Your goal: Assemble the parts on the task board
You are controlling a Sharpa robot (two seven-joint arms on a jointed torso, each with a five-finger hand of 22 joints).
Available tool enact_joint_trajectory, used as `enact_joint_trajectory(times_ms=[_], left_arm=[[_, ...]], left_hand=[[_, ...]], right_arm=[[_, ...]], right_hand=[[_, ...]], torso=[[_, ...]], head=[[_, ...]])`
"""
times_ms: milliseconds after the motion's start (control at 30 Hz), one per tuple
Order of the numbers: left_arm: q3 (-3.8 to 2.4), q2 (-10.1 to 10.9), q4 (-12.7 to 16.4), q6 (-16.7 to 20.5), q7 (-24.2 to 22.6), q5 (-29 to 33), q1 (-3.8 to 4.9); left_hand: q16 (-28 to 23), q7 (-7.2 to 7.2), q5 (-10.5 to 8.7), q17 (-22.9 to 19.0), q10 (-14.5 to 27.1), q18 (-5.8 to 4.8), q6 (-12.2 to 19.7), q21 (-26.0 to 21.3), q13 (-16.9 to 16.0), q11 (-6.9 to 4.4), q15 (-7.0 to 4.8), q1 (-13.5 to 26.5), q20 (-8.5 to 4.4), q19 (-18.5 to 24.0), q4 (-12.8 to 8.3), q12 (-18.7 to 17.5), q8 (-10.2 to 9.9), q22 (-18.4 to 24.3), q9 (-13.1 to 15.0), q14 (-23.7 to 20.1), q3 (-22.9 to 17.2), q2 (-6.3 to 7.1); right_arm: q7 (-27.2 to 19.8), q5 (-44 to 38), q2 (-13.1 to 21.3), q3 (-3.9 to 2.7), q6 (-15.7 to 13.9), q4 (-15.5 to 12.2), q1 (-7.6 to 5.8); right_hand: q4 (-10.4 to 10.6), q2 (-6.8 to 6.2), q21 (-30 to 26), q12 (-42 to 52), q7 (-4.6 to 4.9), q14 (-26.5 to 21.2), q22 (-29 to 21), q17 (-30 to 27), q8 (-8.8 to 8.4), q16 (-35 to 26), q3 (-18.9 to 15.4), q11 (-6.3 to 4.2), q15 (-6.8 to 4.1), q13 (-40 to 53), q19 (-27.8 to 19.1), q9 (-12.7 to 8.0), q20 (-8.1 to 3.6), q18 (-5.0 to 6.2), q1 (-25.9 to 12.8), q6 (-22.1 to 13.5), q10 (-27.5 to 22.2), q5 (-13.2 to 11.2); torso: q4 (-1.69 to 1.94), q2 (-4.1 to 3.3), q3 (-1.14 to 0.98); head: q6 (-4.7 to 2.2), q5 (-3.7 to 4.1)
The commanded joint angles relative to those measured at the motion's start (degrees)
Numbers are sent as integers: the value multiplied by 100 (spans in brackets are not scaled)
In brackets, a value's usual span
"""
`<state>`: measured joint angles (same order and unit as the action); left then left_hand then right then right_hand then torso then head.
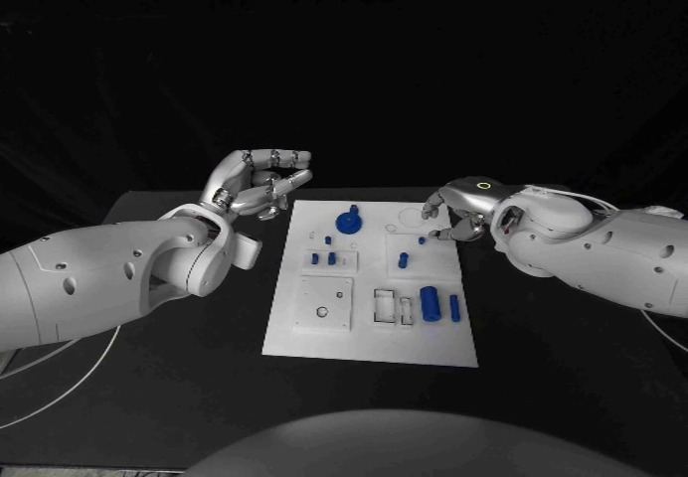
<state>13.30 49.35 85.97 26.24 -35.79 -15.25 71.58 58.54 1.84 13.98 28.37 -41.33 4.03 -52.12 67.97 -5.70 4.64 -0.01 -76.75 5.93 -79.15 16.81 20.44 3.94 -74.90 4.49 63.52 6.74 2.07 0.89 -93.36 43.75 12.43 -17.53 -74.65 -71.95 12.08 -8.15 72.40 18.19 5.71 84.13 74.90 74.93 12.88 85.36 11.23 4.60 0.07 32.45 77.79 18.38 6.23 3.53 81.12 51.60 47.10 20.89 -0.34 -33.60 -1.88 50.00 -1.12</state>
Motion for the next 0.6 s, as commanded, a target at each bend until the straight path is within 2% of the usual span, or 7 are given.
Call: enact_joint_trajectory(times_ms=[33, 100, 200, 233, 367, 500, 600], left_arm=[[-4, 8, 86, -585, -26, 712, -15], [-4, 11, 105, -667, -5, 741, -20], [-4, 28, 138, -804, 36, 772, -25], [-4, 34, 147, -826, 46, 777, -26], [-4, 67, 180, -905, 94, 790, -28], [-4, 77, 181, -947, 130, 796, -29], [-4, 79, 183, -973, 158, 797, -30]], left_hand=[[-161, -15, 19, -108, 71, 147, 33, -658, 29, 49, 72, -28, 74, 391, -1, 86, -16, -740, -35, -312, 81, -57], [-331, -23, 12, -222, 157, 269, 52, -1449, 52, 86, 139, -43, 136, 866, -2, 138, -16, -537, -51, -610, 125, -85], [-674, -25, 11, -472, 294, 504, 90, -3299, 79, 180, 297, -68, 257, 2055, 2, 233, -18, -52, -59, -1178, 176, -126], [-766, -22, 17, -553, 340, 547, 100, -3765, 86, 204, 341, -92, 294, 2393, -6, 264, -19, 69, -60, -1318, 187, -130], [-872, -15, 49, -716, 432, 555, 115, -4041, 99, 239, 407, -151, 361, 2623, -6, 365, -19, 132, -60, -1461, 211, -165], [-907, -8, 127, -800, 485, 561, 121, -4147, 104, 259, 436, -231, 396, 2691, -9, 432, -19, 147, -60, -1515, 216, -197], [-922, -9, 183, -846, 525, 567, 134, -4204, 109, 269, 449, -273, 415, 2716, -9, 468, -22, 157, -62, -1544, 226, -208]], right_arm=[[-58, 38, -78, -3, 410, 76, 29], [-51, 58, -114, -3, 461, 114, 61], [-50, 79, -172, -3, 498, 177, 124], [-52, 84, -185, -3, 504, 190, 140], [-54, 97, -235, -3, 516, 244, 197], [-46, 100, -296, -4, 492, 305, 238], [-14, 89, -333, -4, 501, 336, 253]], right_hand=[[-83, 26, 39, 78, -1, 236, 957, 962, 39, 38, 6, -25, -47, 68, 25, 120, -23, 65, -71, 7, -48, 151], [-123, 37, 66, 140, -3, 246, 968, 977, 73, 54, 18, -28, -47, 124, 46, 238, -25, 57, -80, 16, -58, 290], [-169, 43, 139, 240, 9, 248, 991, 976, 79, 61, 47, -13, -42, 211, 97, 380, -26, 40, -101, -32, -60, 463], [-185, 38, 166, 269, 18, 222, 1000, 933, 71, 32, 63, -16, -43, 239, 117, 421, -26, 34, -106, -57, -72, 531], [-221, 22, 201, 330, 40, 196, 1008, 881, 19, 3, 128, -9, -43, 304, 138, 518, -27, 29, -127, -152, -128, 705], [-273, -3, 211, 381, 55, 187, 1009, 863, -15, -1, 252, 0, -37, 354, 138, 620, -22, 28, -128, -180, -167, 1073], [-307, -22, 213, 405, 56, 185, 1008, 858, -33, 2, 334, 3, -33, 376, 134, 679, -19, 29, -137, -185, -189, 1200]], torso=[[-1, 1, 2], [3, 4, 3], [9, -1, -1], [8, -8, -2], [8, -10, 0], [2, -3, 4], [5, 2, 2]], head=[[0, -2], [0, 1], [0, 2], [0, 0], [0, 5], [0, 5], [0, 14]])
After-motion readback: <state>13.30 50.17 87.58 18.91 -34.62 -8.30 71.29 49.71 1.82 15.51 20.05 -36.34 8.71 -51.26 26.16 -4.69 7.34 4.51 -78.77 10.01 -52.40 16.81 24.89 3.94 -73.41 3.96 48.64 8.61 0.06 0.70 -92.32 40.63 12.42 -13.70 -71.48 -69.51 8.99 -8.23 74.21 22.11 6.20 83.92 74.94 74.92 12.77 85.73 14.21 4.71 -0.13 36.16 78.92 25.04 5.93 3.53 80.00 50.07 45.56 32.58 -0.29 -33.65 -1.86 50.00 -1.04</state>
